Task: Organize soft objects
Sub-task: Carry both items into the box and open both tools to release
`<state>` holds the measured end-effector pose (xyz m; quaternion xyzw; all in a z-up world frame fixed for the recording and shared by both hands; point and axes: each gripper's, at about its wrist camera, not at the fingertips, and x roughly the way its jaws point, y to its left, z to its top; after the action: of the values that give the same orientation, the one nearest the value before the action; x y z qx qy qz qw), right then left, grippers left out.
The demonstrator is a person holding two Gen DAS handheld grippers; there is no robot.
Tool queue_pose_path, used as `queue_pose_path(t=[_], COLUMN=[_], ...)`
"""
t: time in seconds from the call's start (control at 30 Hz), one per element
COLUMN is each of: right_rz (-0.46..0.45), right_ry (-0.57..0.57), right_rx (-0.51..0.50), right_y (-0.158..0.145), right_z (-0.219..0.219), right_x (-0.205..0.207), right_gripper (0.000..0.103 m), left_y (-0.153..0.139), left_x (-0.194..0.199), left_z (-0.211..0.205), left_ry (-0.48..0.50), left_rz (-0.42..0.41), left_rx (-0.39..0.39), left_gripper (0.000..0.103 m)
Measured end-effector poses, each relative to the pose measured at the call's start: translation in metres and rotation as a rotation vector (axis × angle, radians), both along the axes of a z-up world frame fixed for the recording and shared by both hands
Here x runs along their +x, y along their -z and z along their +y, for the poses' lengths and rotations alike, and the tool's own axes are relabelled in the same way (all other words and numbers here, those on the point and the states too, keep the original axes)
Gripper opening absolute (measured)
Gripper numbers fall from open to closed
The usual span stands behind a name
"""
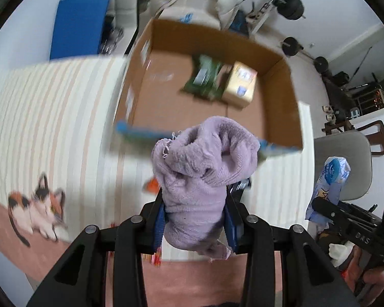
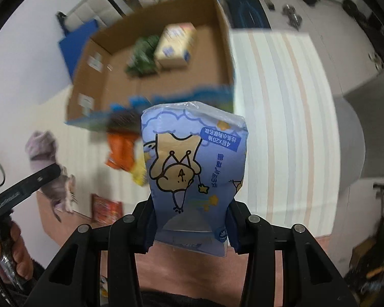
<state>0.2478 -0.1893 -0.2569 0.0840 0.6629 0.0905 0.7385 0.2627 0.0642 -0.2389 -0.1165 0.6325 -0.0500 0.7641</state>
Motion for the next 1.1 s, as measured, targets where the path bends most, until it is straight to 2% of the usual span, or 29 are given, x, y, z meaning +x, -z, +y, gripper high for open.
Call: queue_pose_path(t=[0.1,0.23,0.33,0.5,0.67,0.83,0.9,0.97,1.03,1.1], right_rz=[-0.044,-0.04,0.001,0.09,0.118,0.117,0.111,0.095,0.092,0.086], right_ry=[-0.006,0.006,0.045,0.115,0.131,0.147,0.146,0.144,0.145,0.146], right_rx=[-0.008,-0.028,-0.044,-0.037,-0.059,-0.094,-0.11,-0.127,-0.13,-0.129], right_y=[-0.031,-0.029,-0.011,0.042,0.074,0.091,0.094,0.092,0.089,0.088], right_z=[-0.007,-0.004,-0.001,0.007,0.013,0.015,0.016,0.017,0.016,0.016], right_x=[0.037,0.097,0.145,0.204,0.232,0.245,0.248,0.25,0.252,0.253], right_gripper=[0.047,0.047,0.047,0.047,0.047,0.048,0.051,0.065,0.077,0.078], left_y=[-0.011,-0.001,0.019,0.065,0.102,0.121,0.127,0.127,0.122,0.114], left_x=[0.042,0.099,0.141,0.197,0.231,0.249,0.254,0.257,0.259,0.259], left_z=[-0.006,-0.01,-0.006,0.007,0.012,0.008,0.006,0.004,0.002,0.0], left_ry=[0.025,0.052,0.051,0.037,0.033,0.059,0.063,0.059,0.061,0.07], left_rz=[-0.029,-0.015,0.033,0.132,0.215,0.263,0.296,0.307,0.299,0.268], left_rx=[0.031,0.083,0.101,0.115,0.119,0.132,0.155,0.139,0.131,0.145], left_gripper=[0.035,0.035,0.036,0.036,0.036,0.038,0.039,0.042,0.05,0.065])
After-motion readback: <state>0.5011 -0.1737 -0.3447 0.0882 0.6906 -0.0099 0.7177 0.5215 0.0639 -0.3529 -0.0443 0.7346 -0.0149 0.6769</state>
